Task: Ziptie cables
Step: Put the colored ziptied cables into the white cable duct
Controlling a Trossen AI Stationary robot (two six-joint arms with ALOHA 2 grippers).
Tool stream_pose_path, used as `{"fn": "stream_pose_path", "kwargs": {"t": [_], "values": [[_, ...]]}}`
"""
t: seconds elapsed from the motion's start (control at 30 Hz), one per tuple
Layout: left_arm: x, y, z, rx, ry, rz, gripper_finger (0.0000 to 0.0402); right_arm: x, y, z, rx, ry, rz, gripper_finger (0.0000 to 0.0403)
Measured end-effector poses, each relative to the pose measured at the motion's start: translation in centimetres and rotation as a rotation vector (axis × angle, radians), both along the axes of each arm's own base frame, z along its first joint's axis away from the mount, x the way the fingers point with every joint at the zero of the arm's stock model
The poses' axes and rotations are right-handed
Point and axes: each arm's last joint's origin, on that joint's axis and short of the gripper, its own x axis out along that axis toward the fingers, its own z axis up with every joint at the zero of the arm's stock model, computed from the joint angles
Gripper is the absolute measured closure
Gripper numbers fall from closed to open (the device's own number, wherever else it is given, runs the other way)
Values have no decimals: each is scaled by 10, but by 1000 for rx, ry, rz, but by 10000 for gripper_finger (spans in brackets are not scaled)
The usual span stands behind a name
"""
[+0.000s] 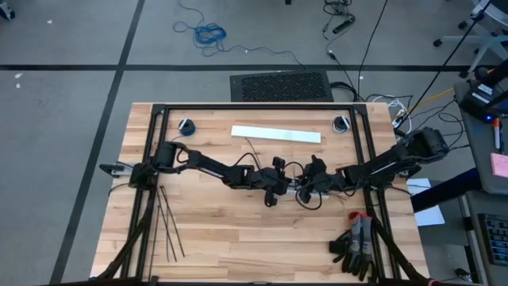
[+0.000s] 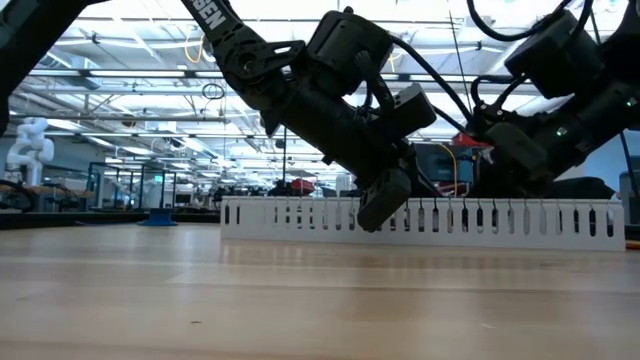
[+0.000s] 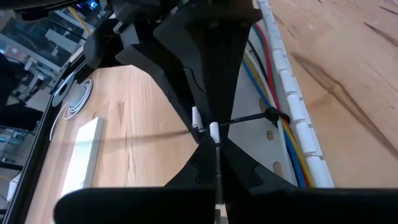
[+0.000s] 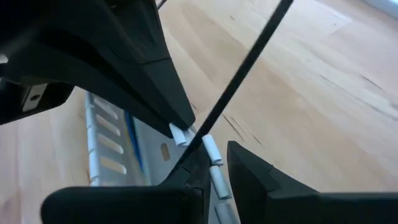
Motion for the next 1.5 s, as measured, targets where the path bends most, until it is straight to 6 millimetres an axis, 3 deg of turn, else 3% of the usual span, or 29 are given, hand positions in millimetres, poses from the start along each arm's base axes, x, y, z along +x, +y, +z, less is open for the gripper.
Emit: {"fn": "stream_pose_path", "kwargs": {"t": [0.5, 0.83, 1.5], "values": [[1, 0, 0, -20, -13, 19, 397, -18, 5, 11, 13, 54, -6, 360], [1, 1, 0, -11, -8, 32, 397, -16, 11, 31, -16, -83, 53, 360], [0, 2, -1, -7, -3, 43, 394, 2, 4, -1, -48, -9, 30, 360]]}}
